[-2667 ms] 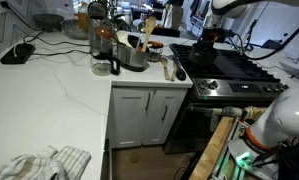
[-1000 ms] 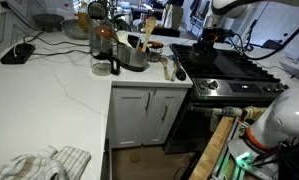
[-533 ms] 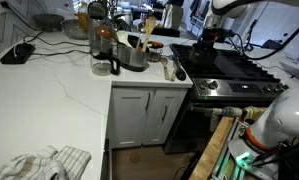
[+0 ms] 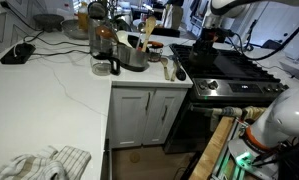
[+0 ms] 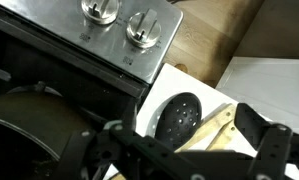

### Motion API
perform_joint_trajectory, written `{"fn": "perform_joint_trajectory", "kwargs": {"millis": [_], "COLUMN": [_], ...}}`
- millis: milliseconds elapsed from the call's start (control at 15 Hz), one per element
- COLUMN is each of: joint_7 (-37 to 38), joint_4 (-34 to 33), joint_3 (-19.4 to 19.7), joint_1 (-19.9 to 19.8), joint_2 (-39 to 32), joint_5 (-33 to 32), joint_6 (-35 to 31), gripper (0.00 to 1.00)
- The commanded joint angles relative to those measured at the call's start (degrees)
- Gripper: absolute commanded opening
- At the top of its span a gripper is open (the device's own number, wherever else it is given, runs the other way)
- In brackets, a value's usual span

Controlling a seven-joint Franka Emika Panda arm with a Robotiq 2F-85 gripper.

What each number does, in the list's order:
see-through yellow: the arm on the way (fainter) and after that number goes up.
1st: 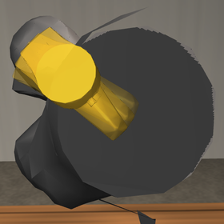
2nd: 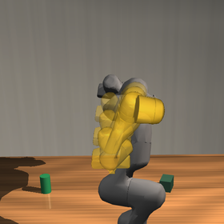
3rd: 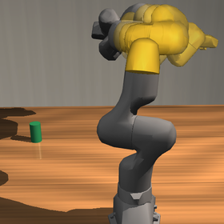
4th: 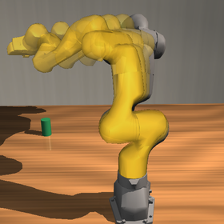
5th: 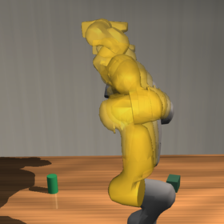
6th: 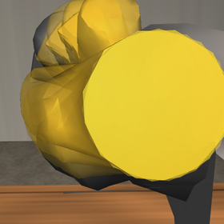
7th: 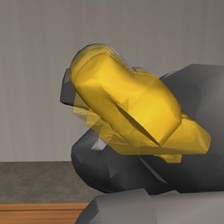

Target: Pick up the wooden spoon on the left from the kitchen counter and put it in the black pot on the stove

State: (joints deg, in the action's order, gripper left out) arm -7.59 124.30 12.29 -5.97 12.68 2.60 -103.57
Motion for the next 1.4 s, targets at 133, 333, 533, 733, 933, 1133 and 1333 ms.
{"fn": "perform_joint_trajectory", "kwargs": {"millis": [133,333,533,733,933,1133,1333], "joint_7": [15.4,24.1,29.2,31.7,32.4,31.4,31.6], "joint_4": [-3.2,-4.5,-5.5,-6.0,-5.6,-5.1,-5.4], "joint_3": [-4.7,-6.5,-7.3,-7.3,-7.3,-7.1,-7.1], "joint_1": [-0.2,-0.2,-0.2,0.1,0.5,0.7,0.8], "joint_2": [-4.0,-6.8,-10.0,-13.2,-15.5,-15.2,-16.0], "joint_5": [1.6,1.2,0.7,0.6,0.6,0.8,0.8], "joint_6": [-3.4,-8.4,-13.3,-18.1,-23.7,-23.7,-24.3], "gripper": [1.0,1.0,1.0,1.0,1.0,1.0,1.0]}}
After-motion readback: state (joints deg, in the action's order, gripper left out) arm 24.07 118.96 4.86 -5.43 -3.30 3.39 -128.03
